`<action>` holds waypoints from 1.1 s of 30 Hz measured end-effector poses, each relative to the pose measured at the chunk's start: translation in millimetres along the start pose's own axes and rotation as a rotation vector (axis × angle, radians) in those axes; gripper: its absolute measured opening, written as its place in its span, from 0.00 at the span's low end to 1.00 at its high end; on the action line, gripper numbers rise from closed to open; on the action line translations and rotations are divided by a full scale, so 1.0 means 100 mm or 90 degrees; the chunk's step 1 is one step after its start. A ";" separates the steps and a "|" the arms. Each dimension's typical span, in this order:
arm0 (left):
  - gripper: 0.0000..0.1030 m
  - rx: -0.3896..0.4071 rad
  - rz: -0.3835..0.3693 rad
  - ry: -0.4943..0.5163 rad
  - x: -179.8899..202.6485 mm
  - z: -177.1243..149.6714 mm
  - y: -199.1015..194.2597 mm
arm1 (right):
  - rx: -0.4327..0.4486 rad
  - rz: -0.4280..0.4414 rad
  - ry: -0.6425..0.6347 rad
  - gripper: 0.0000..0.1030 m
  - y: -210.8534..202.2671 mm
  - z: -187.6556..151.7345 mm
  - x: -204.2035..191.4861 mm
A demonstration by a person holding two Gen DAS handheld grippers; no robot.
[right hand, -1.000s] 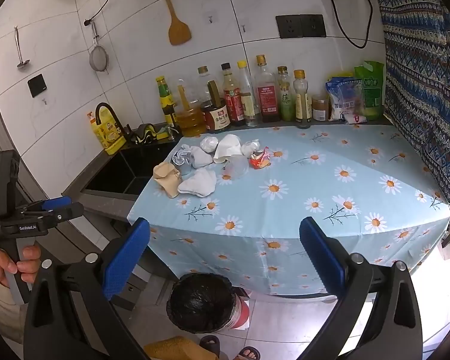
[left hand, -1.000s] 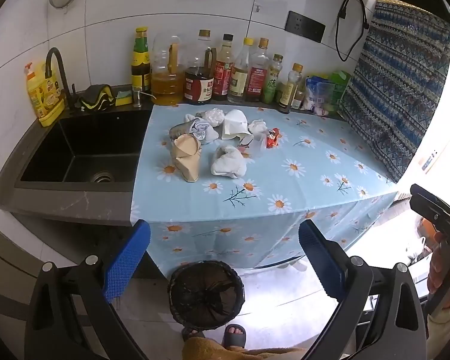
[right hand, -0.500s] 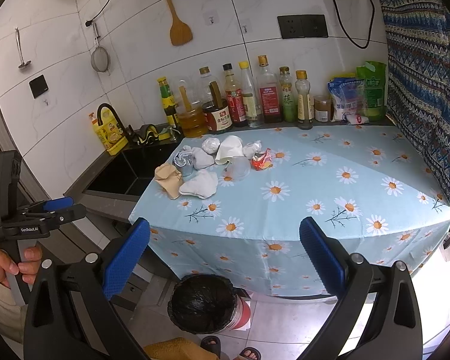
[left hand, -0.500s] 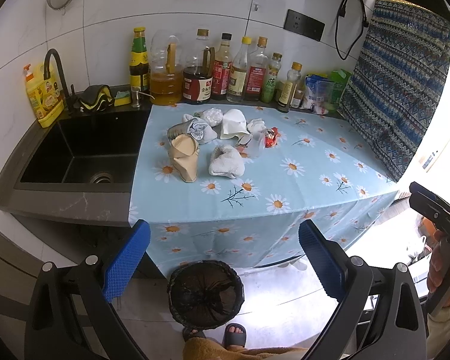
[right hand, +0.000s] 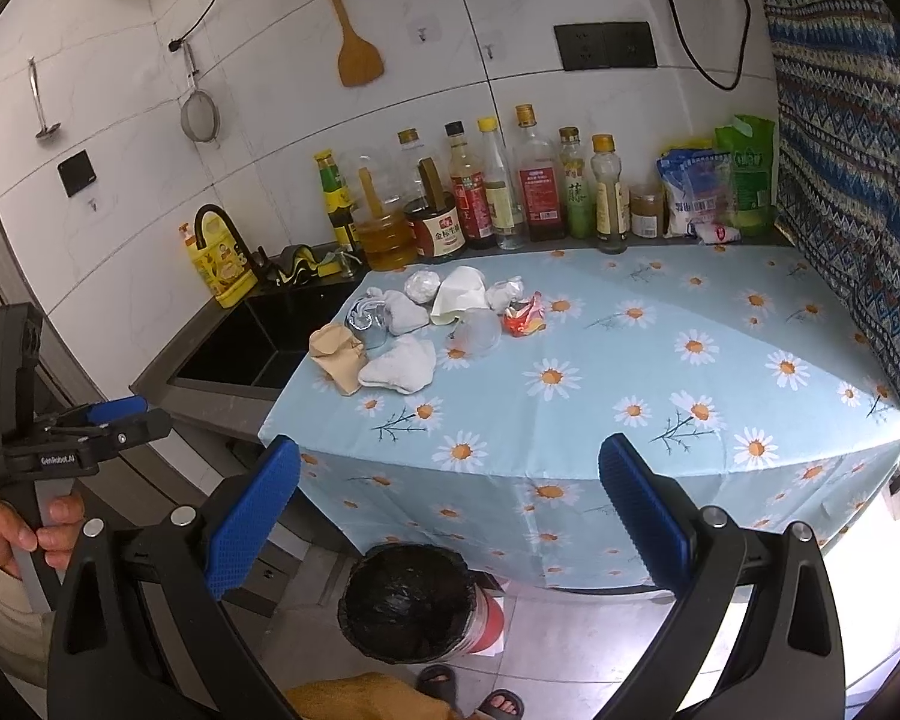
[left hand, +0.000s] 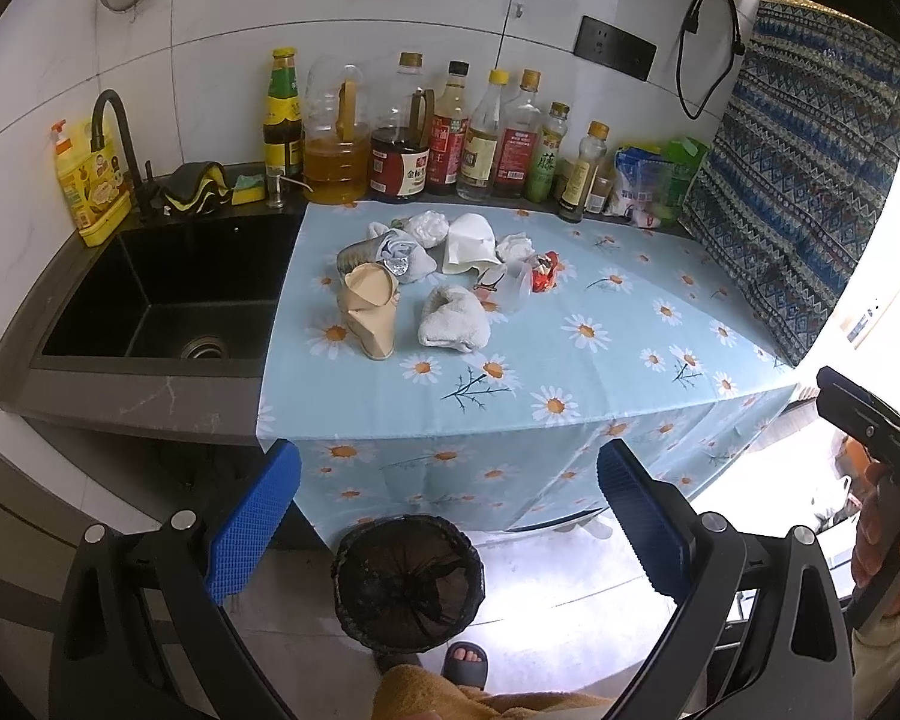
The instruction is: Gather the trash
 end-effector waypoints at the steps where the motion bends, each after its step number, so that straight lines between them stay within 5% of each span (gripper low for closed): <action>1: 0.93 -0.003 0.000 -0.002 -0.02 0.01 0.01 | -0.001 0.001 0.001 0.96 0.01 0.00 0.00; 33: 0.93 -0.014 -0.088 0.023 -0.47 0.52 0.49 | 0.005 -0.071 0.032 0.96 0.43 0.35 -0.15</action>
Point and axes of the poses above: each gripper's, at about its wrist camera, not at the fingertips, and y roughly the way its jaws point, x to its right, z to its top, the point moved 7 cm from there along y, roughly the way its jaws point, and after that the axes turned 1 degree about -y, right-handed, at the moved point
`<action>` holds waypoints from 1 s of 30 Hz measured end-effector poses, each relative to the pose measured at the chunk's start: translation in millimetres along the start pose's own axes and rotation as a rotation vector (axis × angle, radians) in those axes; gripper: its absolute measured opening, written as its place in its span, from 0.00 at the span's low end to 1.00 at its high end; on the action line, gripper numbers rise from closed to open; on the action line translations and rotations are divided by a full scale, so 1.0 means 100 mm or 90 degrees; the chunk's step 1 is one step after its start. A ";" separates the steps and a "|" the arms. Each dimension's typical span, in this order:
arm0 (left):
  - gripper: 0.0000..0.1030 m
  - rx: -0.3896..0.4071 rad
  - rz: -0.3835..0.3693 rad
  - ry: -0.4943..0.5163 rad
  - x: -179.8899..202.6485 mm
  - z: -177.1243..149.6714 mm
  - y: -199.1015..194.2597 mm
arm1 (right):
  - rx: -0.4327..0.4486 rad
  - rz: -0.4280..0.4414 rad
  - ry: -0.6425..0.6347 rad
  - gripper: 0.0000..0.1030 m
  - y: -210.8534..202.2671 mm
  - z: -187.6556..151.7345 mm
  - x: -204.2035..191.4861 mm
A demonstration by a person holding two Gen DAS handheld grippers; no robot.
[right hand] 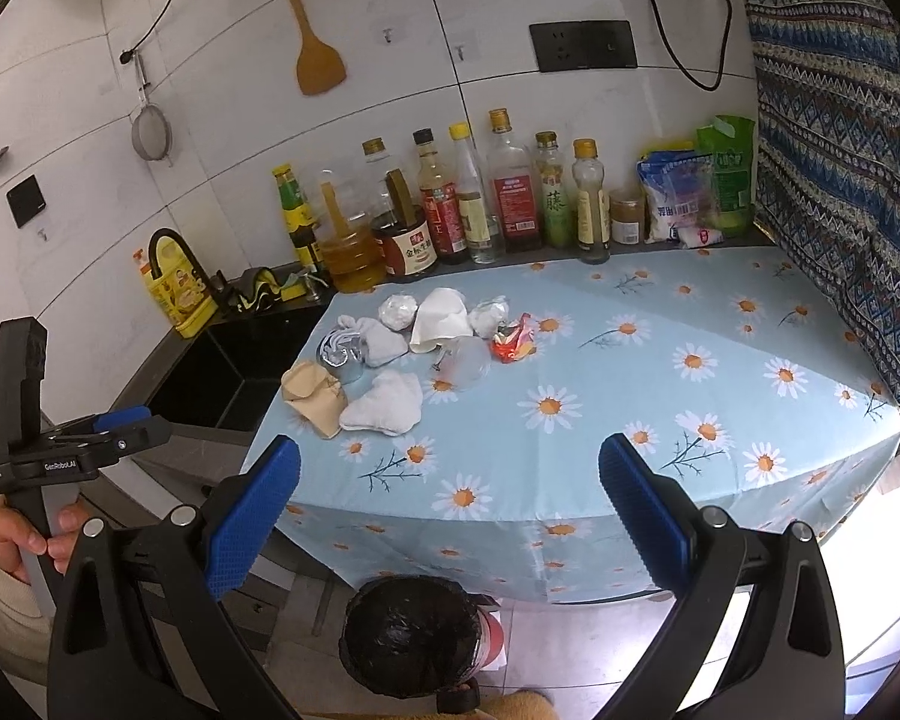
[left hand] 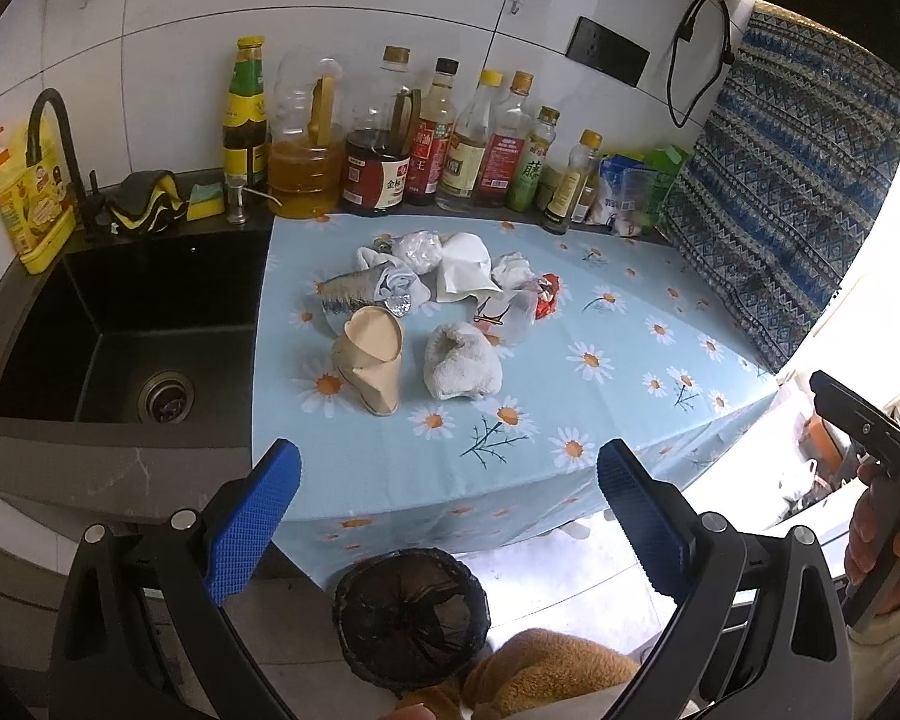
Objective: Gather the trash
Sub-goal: 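Grasp the beige paper cup with the left tool while the right tool grasps the red-orange snack wrapper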
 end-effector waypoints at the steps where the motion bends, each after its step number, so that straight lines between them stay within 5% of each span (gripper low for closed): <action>1: 0.93 -0.001 0.001 -0.001 -0.01 0.01 0.01 | -0.001 0.000 0.002 0.96 0.02 0.01 0.00; 11: 0.93 -0.021 0.015 -0.022 -0.17 0.17 0.37 | -0.017 0.018 -0.002 0.96 0.43 0.24 0.20; 30: 0.92 -0.100 0.076 -0.082 -0.48 0.45 1.50 | -0.127 0.083 -0.007 0.96 1.96 0.76 0.77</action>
Point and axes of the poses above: each gripper's, at about its wrist camera, not at the fingertips, and y roughly the way its jaws point, x to its right, z to its top, the point moved 7 cm from there along y, roughly the way its jaws point, and after that the axes turned 1 degree about -y, right-handed, at the moved point
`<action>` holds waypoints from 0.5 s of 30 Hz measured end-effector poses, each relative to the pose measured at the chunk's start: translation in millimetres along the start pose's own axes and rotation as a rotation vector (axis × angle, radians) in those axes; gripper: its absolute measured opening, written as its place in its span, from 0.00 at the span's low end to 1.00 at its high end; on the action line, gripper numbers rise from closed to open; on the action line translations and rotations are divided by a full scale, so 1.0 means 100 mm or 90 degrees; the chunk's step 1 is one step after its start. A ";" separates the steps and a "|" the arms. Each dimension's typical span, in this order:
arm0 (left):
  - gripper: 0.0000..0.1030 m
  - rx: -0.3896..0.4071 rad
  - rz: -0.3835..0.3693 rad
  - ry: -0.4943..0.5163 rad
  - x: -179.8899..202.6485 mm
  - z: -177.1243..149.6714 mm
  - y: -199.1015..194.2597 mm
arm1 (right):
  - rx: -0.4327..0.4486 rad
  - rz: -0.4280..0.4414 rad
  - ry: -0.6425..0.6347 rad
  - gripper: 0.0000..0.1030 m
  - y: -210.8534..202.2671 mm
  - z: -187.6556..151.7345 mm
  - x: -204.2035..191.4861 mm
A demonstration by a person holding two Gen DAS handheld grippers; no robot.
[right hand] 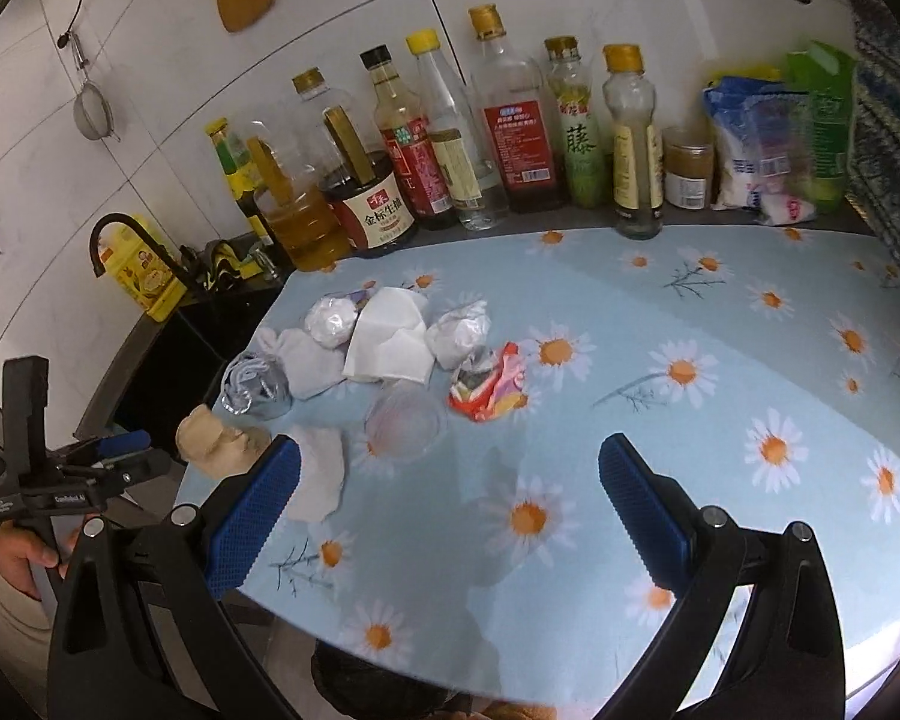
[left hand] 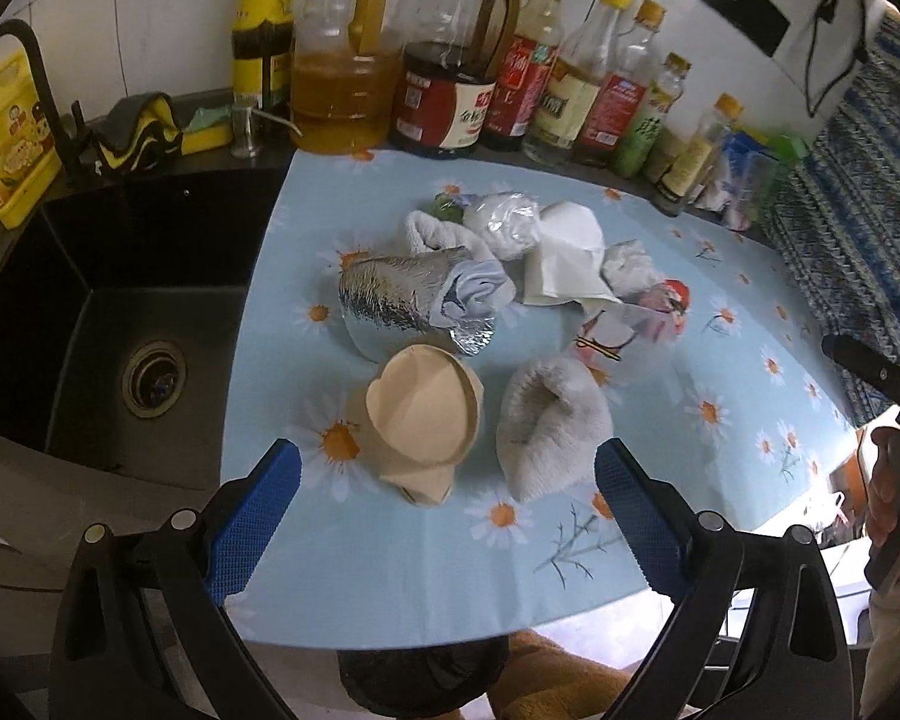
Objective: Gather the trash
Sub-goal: 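Grasp the beige paper cup with the left tool while the right tool grasps the red-orange snack wrapper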
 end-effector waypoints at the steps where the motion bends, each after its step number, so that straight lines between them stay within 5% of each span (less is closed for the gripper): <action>1: 0.92 -0.005 0.004 -0.002 -0.01 0.01 0.06 | -0.006 0.003 -0.001 0.96 0.07 0.03 0.02; 15: 0.83 -0.057 0.035 -0.022 -0.14 0.11 0.58 | -0.077 0.013 -0.014 0.91 0.92 0.24 0.20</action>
Point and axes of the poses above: each gripper's, at about its wrist camera, not at the fingertips, and y roughly the way its jaws point, x to its right, z to its top, the point moved 7 cm from there along y, roughly the way its jaws point, and after that the axes turned 1 degree about -y, right-handed, at the moved point
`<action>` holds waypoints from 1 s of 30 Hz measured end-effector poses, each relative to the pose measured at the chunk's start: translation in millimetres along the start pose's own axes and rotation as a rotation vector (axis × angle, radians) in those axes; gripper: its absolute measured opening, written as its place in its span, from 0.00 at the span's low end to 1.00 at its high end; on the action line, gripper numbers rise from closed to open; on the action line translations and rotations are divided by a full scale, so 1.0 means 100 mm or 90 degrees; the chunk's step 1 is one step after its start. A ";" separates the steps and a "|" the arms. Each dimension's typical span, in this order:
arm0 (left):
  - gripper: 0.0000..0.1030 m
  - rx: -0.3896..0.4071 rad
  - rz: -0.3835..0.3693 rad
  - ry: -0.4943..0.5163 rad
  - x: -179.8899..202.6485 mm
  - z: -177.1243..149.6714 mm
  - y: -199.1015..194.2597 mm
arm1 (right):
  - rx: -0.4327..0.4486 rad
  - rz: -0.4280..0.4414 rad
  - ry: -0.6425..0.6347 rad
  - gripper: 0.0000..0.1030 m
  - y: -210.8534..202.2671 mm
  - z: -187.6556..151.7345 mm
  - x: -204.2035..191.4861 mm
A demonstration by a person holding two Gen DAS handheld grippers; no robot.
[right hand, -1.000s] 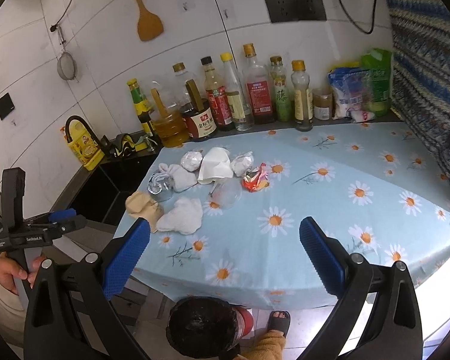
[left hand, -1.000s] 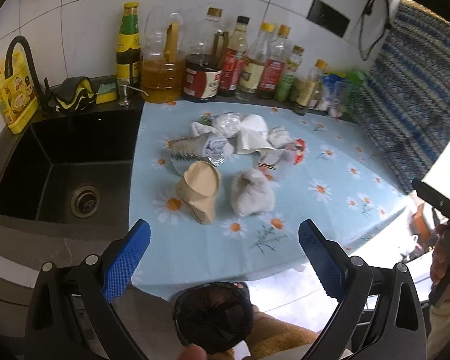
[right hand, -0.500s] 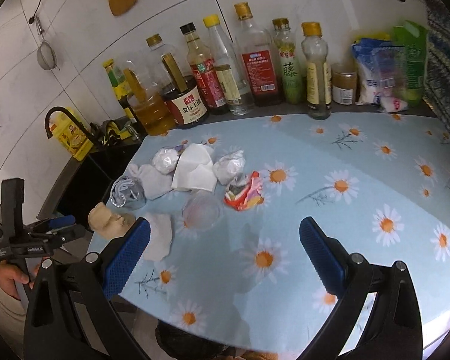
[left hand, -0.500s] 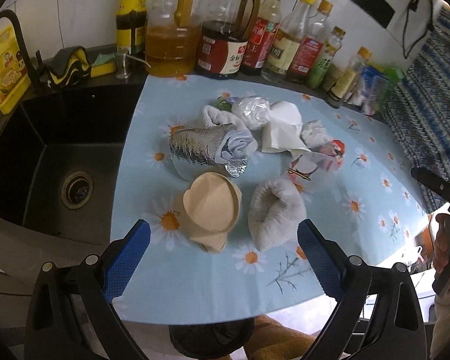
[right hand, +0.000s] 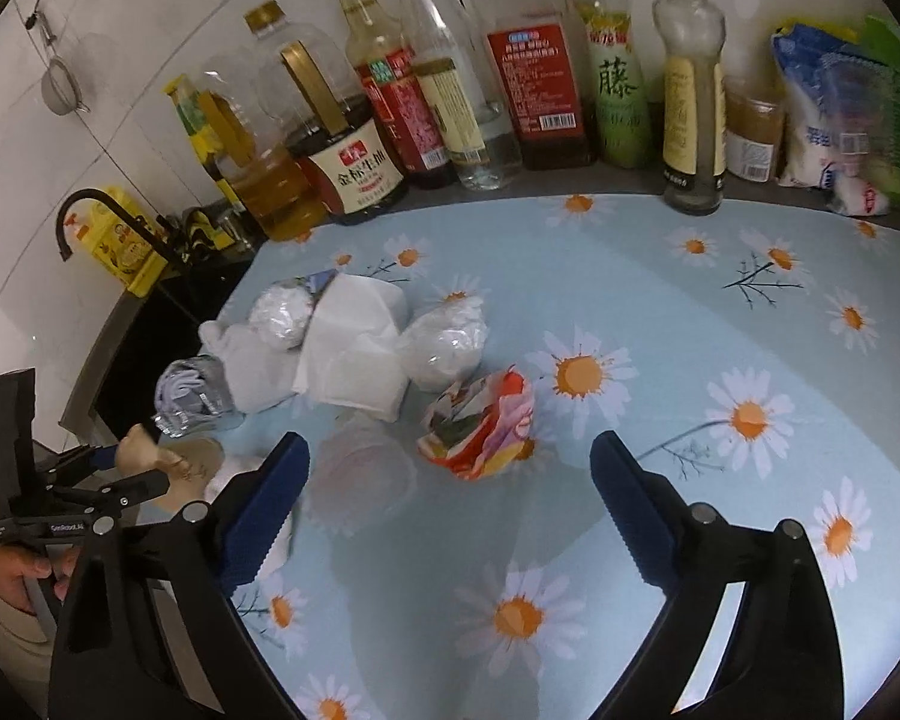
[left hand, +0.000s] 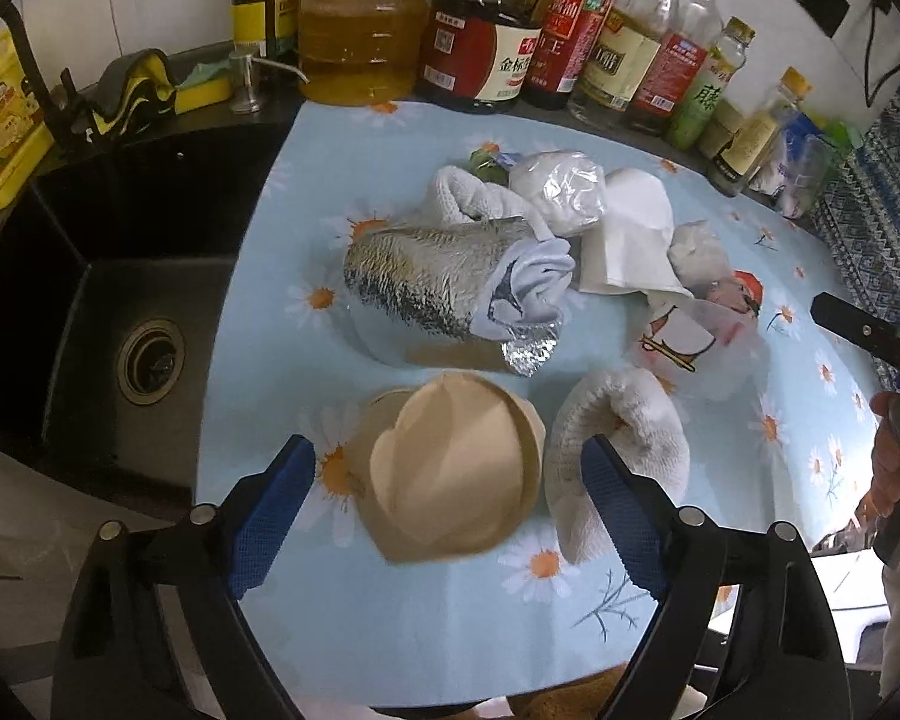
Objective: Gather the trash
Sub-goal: 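Grasp the beige paper cup with the left tool while the right tool grasps the red-orange snack wrapper, then carry the paper cup and wrapper down to the black trash bin with both tools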
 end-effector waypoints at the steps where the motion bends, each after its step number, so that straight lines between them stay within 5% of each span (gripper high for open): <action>1: 0.81 -0.002 0.001 -0.002 0.01 0.02 0.02 | -0.003 -0.002 0.000 0.91 0.03 0.01 0.02; 5: 0.76 -0.010 0.012 -0.001 0.01 0.07 0.12 | -0.017 -0.017 -0.003 0.91 0.20 0.05 0.10; 8: 0.71 -0.019 0.015 -0.007 -0.02 0.09 0.18 | -0.039 -0.011 -0.004 0.81 0.34 0.05 0.13; 10: 0.61 -0.026 0.012 -0.012 -0.03 0.09 0.23 | -0.048 -0.011 -0.011 0.80 0.42 0.05 0.13; 18: 0.61 -0.022 0.004 -0.018 -0.03 0.12 0.26 | -0.084 -0.017 -0.023 0.54 0.63 0.00 0.12; 30: 0.61 -0.001 -0.015 -0.018 -0.02 0.10 0.15 | -0.064 -0.026 -0.016 0.49 0.47 -0.04 0.12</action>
Point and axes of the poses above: each gripper's, at about its wrist camera, not at the fingertips, and y roughly the way its jaws point, x to its right, z to its top, the point moved 7 cm from there along y, roughly the way its jaws point, and after that the axes turned 1 degree about -y, right-handed, at the moved point
